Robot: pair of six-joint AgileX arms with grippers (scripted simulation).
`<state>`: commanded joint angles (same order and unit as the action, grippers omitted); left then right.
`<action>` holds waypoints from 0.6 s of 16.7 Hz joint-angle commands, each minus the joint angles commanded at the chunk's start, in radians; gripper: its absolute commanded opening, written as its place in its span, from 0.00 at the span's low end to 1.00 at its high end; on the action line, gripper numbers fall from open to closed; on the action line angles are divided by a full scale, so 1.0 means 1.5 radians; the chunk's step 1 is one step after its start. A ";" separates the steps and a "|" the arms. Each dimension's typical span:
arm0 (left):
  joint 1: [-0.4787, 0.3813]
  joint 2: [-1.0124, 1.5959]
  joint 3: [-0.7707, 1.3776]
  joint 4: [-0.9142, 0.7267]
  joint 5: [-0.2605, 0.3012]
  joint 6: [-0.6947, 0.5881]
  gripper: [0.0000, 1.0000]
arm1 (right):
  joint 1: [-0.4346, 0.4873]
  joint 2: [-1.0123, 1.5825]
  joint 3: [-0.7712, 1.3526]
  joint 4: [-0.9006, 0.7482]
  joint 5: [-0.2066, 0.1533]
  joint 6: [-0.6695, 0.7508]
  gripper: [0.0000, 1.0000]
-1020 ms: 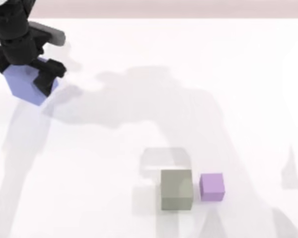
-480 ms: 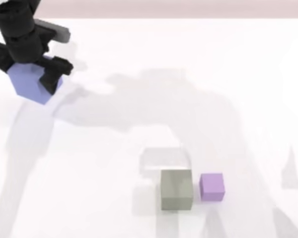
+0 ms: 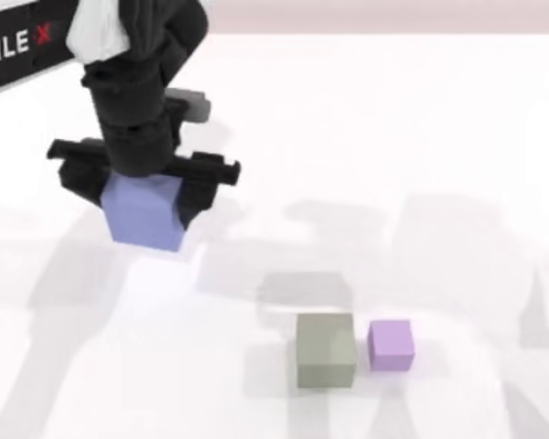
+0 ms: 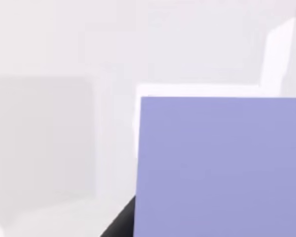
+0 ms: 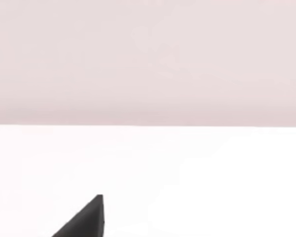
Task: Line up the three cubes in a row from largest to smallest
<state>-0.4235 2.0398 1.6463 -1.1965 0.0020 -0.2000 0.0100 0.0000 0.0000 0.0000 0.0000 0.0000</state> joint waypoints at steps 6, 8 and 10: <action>-0.147 -0.145 -0.188 0.046 -0.001 -0.276 0.00 | 0.000 0.000 0.000 0.000 0.000 0.000 1.00; -0.176 -0.178 -0.226 0.059 -0.002 -0.323 0.00 | 0.000 0.000 0.000 0.000 0.000 0.000 1.00; -0.189 -0.193 -0.242 0.065 -0.003 -0.341 0.00 | 0.000 0.000 0.000 0.000 0.000 0.000 1.00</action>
<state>-0.7071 1.7507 1.2826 -1.0993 -0.0028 -0.7119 0.0100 0.0000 0.0000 0.0000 0.0000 0.0000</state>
